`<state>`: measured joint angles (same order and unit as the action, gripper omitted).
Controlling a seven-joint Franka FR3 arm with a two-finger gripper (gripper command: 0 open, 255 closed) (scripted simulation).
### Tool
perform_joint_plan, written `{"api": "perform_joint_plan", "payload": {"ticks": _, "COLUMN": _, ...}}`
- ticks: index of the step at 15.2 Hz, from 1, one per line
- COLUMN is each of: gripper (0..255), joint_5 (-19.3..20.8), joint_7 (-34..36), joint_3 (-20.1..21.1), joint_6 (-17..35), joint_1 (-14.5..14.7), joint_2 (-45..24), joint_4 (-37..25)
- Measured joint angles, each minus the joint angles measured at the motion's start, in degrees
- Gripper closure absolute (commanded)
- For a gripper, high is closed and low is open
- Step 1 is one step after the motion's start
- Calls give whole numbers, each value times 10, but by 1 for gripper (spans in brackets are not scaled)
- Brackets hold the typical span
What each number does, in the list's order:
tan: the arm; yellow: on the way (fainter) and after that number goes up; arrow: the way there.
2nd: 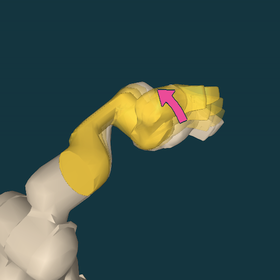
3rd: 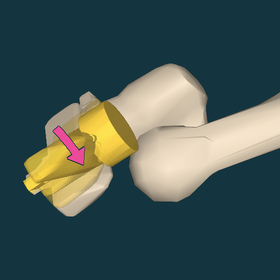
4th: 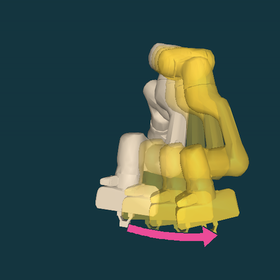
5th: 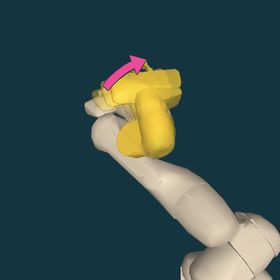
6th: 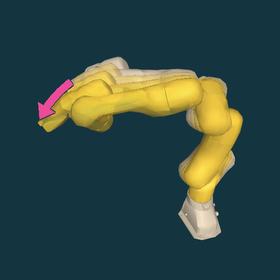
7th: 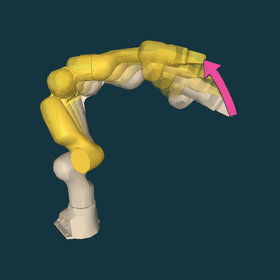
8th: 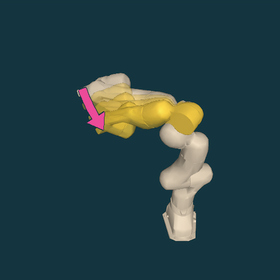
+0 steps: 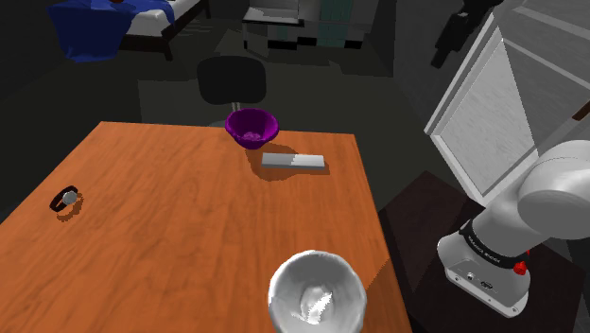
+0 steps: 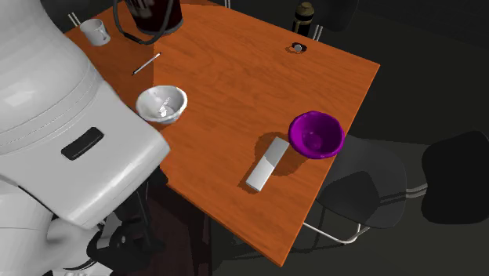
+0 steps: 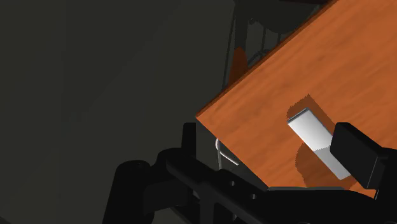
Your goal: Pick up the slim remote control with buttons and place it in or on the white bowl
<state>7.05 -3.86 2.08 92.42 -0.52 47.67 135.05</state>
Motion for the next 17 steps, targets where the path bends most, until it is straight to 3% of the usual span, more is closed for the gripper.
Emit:
{"api": "perform_joint_plan", "payload": {"ticks": 2, "gripper": 0, "joint_5": -1, "joint_7": -2, "joint_3": -1, "joint_6": 7, "joint_1": 2, "joint_2": -5, "joint_4": 3}}
{"api": "perform_joint_plan", "payload": {"ticks": 8, "gripper": 0, "joint_5": -13, "joint_7": -20, "joint_3": 1, "joint_6": 102, "joint_1": 25, "joint_2": -78, "joint_4": 34}}
{"api": "perform_joint_plan", "payload": {"ticks": 17, "gripper": 0, "joint_5": -32, "joint_7": -59, "joint_3": 8, "joint_6": 240, "joint_1": 58, "joint_2": -240, "joint_4": 23}}
